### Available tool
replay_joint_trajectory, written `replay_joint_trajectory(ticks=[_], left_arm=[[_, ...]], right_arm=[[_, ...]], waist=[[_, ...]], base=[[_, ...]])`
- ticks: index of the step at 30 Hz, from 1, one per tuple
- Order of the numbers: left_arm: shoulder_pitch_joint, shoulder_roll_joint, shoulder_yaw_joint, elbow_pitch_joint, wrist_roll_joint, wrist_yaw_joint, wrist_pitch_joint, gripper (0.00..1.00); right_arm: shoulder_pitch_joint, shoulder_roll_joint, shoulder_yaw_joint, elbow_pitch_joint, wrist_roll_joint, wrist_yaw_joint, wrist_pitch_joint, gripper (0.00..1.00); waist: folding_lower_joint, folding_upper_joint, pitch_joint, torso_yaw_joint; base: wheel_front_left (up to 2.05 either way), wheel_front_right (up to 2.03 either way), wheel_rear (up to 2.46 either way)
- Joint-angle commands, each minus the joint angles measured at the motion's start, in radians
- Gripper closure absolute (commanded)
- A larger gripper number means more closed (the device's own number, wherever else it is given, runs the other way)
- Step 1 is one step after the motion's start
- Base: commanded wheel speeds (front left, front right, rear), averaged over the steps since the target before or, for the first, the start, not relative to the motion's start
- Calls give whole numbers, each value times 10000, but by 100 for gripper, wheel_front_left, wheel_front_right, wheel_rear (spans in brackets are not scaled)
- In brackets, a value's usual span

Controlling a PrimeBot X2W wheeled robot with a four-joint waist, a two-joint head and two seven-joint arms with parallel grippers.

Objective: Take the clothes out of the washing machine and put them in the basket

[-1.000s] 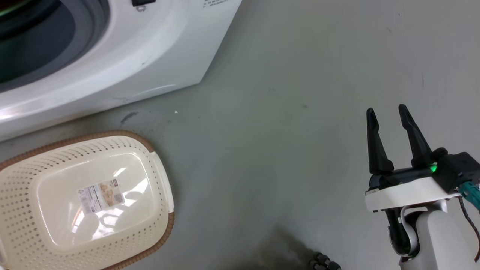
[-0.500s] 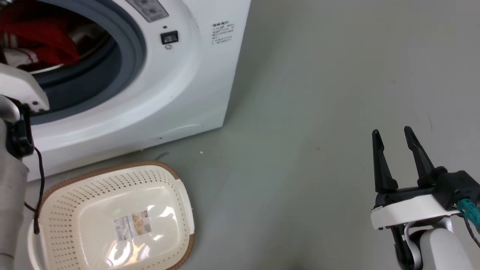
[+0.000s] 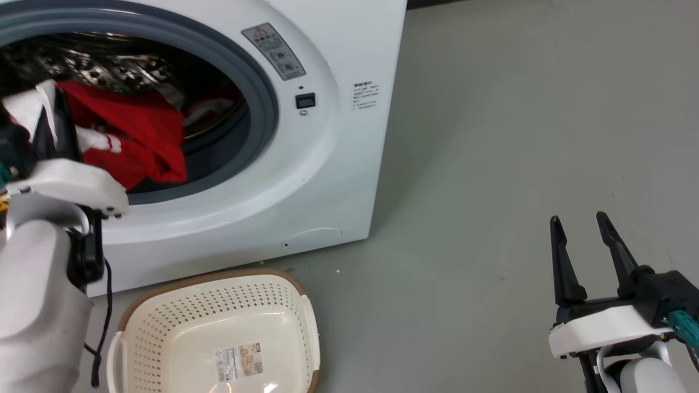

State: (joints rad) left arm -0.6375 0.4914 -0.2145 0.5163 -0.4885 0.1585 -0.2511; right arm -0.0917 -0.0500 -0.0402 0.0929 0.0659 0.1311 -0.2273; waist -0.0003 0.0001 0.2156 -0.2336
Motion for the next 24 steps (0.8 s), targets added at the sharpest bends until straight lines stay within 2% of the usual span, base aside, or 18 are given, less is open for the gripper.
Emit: replay_joint_trajectory(ticks=[1, 5, 15, 19, 24], left_arm=[[406, -31, 10, -337, -56, 51, -66, 100], [1419, -68, -32, -1407, -140, 246, 27, 100], [4486, -438, -520, -4195, -210, 1159, 634, 100], [5558, -698, -778, -4525, -382, 1423, 875, 100], [6219, -1116, -935, -4126, -720, 1380, 759, 100]], right_arm=[[198, -4, -34, -120, -73, -7, 81, 0], [460, -6, -86, -304, -163, -7, 258, 0], [987, -4, -125, -767, -268, -7, 675, 0], [1085, -4, -92, -954, -340, -7, 796, 0], [1035, -4, -73, -1183, -392, -7, 898, 0]], waist=[[3, -1, -369, 320], [3, -1, -697, 577], [3, -1, -1144, 1139], [3, -1, -1166, 1281], [3, -1, -972, 1349]], base=[[0, 0, 0], [0, 0, 0], [0, 0, 0], [0, 0, 0], [0, 0, 0]])
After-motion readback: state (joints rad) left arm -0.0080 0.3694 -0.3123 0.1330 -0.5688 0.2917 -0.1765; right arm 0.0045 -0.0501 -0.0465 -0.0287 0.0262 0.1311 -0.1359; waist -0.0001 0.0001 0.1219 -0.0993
